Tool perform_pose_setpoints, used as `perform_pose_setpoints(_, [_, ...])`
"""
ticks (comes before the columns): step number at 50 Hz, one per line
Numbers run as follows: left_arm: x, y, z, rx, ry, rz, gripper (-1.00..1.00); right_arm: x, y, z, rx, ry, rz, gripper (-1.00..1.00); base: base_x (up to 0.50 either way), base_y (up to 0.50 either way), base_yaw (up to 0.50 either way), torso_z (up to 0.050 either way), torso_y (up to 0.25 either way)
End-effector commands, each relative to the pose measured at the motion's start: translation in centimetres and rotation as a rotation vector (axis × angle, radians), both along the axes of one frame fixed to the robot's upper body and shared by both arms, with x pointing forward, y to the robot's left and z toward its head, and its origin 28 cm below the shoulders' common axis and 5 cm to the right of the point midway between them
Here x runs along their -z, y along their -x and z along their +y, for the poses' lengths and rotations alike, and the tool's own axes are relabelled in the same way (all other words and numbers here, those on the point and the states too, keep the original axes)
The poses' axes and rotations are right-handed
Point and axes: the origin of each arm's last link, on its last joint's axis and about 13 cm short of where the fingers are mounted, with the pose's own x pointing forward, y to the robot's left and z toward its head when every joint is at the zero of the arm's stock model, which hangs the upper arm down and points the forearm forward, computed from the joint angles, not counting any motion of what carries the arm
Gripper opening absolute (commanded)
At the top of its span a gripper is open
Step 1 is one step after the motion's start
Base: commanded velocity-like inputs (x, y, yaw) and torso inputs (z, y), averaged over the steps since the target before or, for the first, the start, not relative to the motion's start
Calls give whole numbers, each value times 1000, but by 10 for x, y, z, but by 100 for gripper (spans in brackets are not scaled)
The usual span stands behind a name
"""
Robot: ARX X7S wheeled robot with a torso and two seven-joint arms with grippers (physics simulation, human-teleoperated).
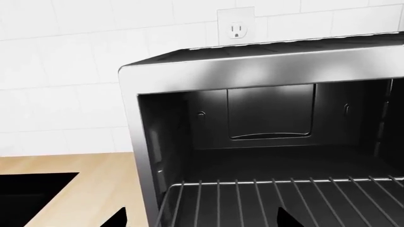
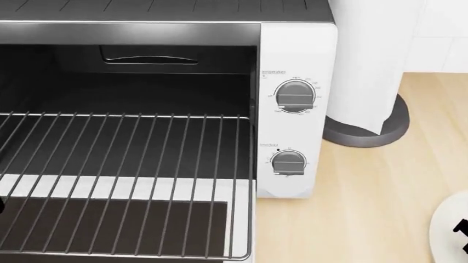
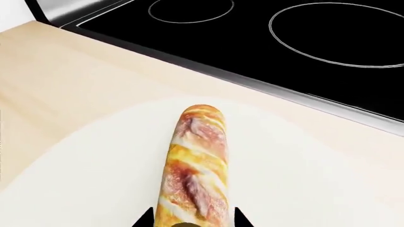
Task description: Place the baguette on the rack of the toaster oven.
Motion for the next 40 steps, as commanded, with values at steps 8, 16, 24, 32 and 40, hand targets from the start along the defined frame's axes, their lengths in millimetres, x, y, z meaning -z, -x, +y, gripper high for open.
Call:
perform_pose_setpoints(8, [2, 0, 0, -1, -2, 5, 100, -16, 7, 2, 1, 84, -29, -100, 0, 0, 0, 0, 0])
perform_pose_setpoints(16, [2, -1, -1, -2, -5, 6, 100, -29, 11, 4, -9, 128, -51, -100, 0, 0, 0, 0, 0])
perform_pose_setpoints(24, [2, -1, -1, -1, -6, 7, 100, -44, 13, 9, -35, 178, -70, -100, 0, 0, 0, 0, 0])
perform_pose_setpoints(32, [2, 1, 0, -1, -4, 7, 100, -64, 21, 19, -215, 203, -98, -100, 0, 0, 0, 0, 0])
perform_pose_setpoints(40, [3, 1, 1, -4, 0, 7, 100, -92, 31, 28, -343, 231, -157, -100, 0, 0, 0, 0, 0])
